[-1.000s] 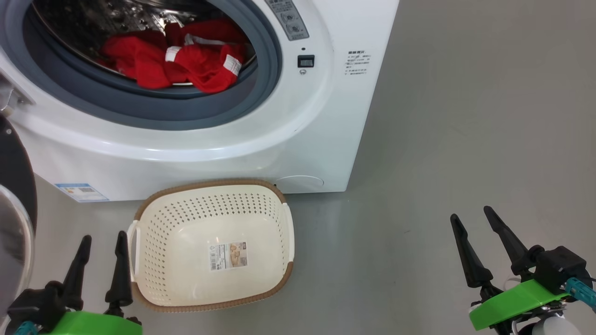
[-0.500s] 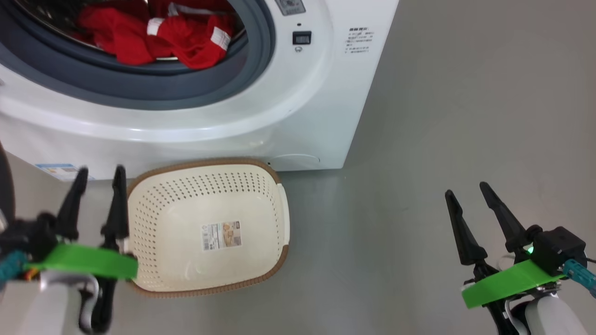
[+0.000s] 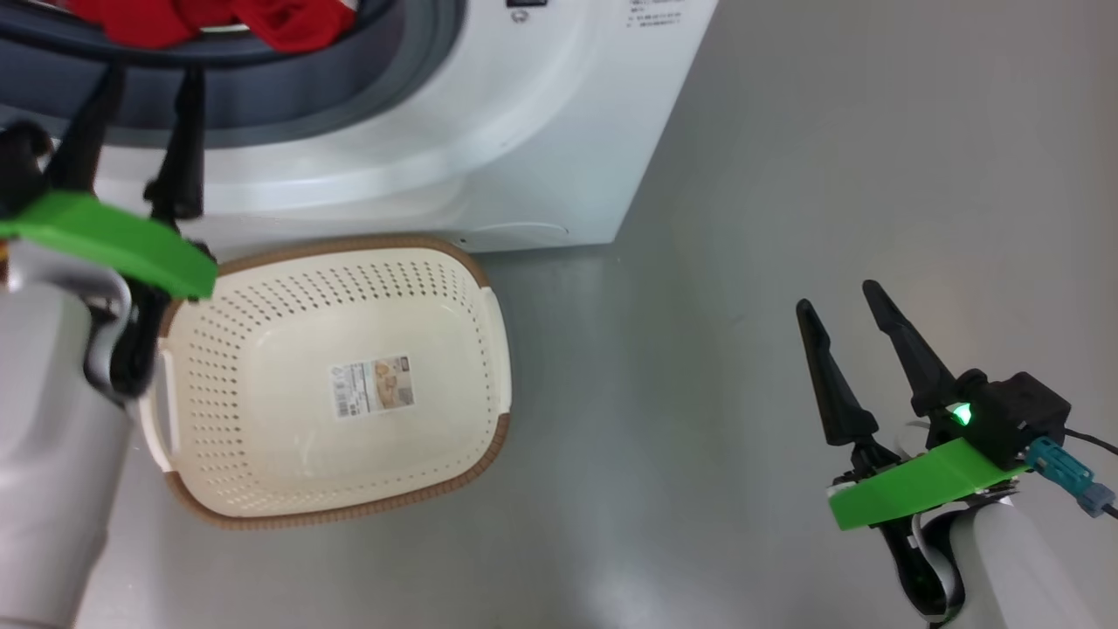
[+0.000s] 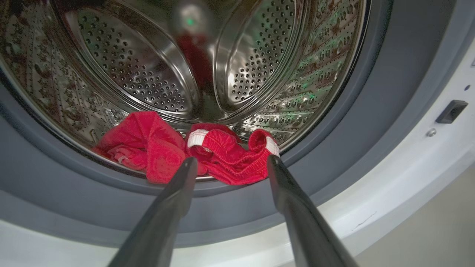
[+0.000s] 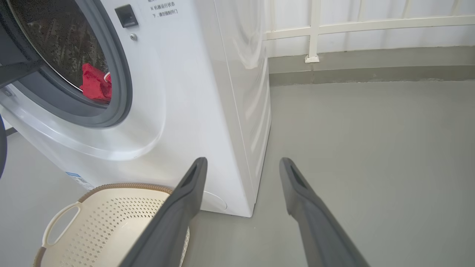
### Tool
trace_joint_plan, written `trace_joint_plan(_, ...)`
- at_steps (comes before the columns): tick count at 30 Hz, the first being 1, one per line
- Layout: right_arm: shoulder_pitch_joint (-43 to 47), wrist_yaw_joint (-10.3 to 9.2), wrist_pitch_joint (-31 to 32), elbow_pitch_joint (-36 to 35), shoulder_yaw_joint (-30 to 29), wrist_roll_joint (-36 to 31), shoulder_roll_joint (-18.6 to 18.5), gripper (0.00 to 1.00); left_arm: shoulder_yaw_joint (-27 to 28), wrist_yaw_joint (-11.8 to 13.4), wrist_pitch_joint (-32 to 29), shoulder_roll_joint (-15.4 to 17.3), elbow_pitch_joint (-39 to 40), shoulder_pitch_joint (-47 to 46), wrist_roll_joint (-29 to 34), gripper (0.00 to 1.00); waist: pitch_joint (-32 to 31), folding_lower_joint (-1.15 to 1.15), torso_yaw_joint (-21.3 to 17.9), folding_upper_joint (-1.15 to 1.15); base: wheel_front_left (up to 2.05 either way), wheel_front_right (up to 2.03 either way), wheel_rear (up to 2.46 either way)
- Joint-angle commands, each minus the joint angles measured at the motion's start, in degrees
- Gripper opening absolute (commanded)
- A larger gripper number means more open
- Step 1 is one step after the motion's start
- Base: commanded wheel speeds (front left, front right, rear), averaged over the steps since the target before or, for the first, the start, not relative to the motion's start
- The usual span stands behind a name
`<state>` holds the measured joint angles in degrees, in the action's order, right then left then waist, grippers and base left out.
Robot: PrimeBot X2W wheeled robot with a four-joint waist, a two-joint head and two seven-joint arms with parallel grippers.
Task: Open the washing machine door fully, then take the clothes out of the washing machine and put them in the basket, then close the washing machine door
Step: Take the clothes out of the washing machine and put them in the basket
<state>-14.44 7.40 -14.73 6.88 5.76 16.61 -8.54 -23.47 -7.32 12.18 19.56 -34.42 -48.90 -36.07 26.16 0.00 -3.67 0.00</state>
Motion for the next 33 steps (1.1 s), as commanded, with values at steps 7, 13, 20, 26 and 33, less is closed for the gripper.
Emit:
trace_joint_plan(7,-2.3,0.09,-0.3,-1.3,3.2,-1.3,1.5,1.0,-7.7,-0.2,-3.2,4.7,-7.8,-13.3,-5.7,1.0,5.4,0.0,-4.0,0.0,0.0,0.0,0.0)
trace_joint_plan(13,-3.7,0.09,-0.3,-1.0,4.9,-1.4,2.4,1.0,-15.8,-0.2,-6.0,6.7,-12.6,-19.2,-9.2,1.0,7.3,0.0,-6.0,0.0,0.0,0.0,0.0)
trace_joint_plan(20,-4.6,0.09,-0.3,-0.7,6.2,-1.3,2.8,1.0,-22.4,-0.2,-7.7,8.8,-15.2,-23.6,-13.1,1.0,8.5,0.0,-7.7,0.0,0.0,0.0,0.0)
trace_joint_plan(26,-5.2,0.09,-0.3,-0.5,7.5,-1.1,3.2,1.0,-28.5,-0.2,-7.8,11.0,-17.2,-27.5,-16.6,1.0,9.4,0.0,-9.2,0.0,0.0,0.0,0.0)
trace_joint_plan(33,-5.5,0.09,-0.3,-0.4,8.5,-1.0,3.3,1.0,-33.3,-0.2,-7.8,12.5,-18.8,-29.7,-20.1,1.0,9.9,0.0,-10.6,0.0,0.0,0.0,0.0)
